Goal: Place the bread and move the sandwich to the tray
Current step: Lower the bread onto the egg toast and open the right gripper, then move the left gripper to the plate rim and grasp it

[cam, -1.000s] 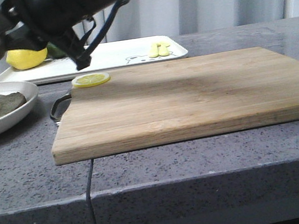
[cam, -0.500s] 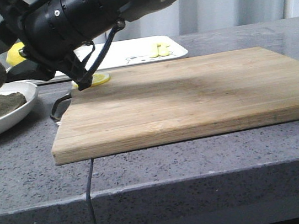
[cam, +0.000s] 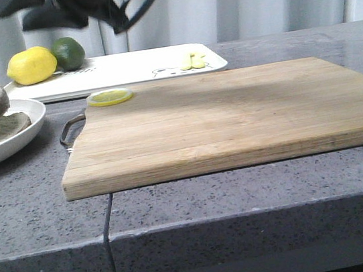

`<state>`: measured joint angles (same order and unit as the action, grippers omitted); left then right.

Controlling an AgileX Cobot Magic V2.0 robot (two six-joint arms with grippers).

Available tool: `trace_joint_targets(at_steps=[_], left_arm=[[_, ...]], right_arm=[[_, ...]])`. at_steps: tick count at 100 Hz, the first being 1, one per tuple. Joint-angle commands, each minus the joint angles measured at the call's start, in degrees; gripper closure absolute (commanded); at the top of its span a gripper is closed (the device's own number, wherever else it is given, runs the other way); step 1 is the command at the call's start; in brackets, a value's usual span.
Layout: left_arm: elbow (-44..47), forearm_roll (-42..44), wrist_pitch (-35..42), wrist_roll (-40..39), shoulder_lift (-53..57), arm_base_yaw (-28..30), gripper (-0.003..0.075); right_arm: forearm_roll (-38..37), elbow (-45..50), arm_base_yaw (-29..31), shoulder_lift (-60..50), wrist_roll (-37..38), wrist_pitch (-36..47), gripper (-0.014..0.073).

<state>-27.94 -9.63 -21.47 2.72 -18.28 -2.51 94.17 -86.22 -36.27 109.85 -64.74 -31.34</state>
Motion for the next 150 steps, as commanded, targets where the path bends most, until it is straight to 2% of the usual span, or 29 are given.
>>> trace_joint_targets(at_steps=[1,8,21,29,46,56,68,78,150], left_arm=[[-4.5,0.2,1.1,-0.5,-4.3,1.3,0.0739],[-6.7,0.2,-2.0,-0.5,-7.2,2.5,0.0738],[-10.0,0.2,-7.6,-0.5,-12.4,4.4,0.0732],[-11.2,0.2,-9.0,-0.5,-15.9,5.2,0.0690],[-13.0,-1.7,-9.8,-0.9,-22.2,7.5,0.0528],[-13.3,-5.3,-11.5,-0.9,-25.6,10.3,0.0487],[-14.2,-5.9,-16.4,-0.9,-30.2,14.0,0.0486],[-15.1,-6.4,-16.9,-0.9,-33.8,15.5,0.0486],[-20.9,-8.0,-15.7,1.3,-51.4,15.4,0.0486]], right_arm=[[-2.7,-1.9,0.3,-5.7,-1.8,-3.1,0.0497],[-6.8,-1.9,0.3,-7.6,-1.8,-4.5,0.0574],[-13.4,-1.9,0.3,-10.4,-1.8,-7.0,0.0662],[-16.2,-1.9,0.3,-12.6,-1.8,-7.4,0.0661],[-18.8,-1.9,0.2,-17.3,-2.0,-7.8,0.0661],[-19.5,-1.9,0.2,-20.0,-2.0,-8.3,0.0661],[-19.9,-1.9,0.2,-22.6,-2.0,-9.0,0.0661],[-20.1,-1.9,0.2,-24.6,-2.0,-9.1,0.0661],[-20.1,-1.9,0.2,-27.2,-2.0,-10.2,0.0661]])
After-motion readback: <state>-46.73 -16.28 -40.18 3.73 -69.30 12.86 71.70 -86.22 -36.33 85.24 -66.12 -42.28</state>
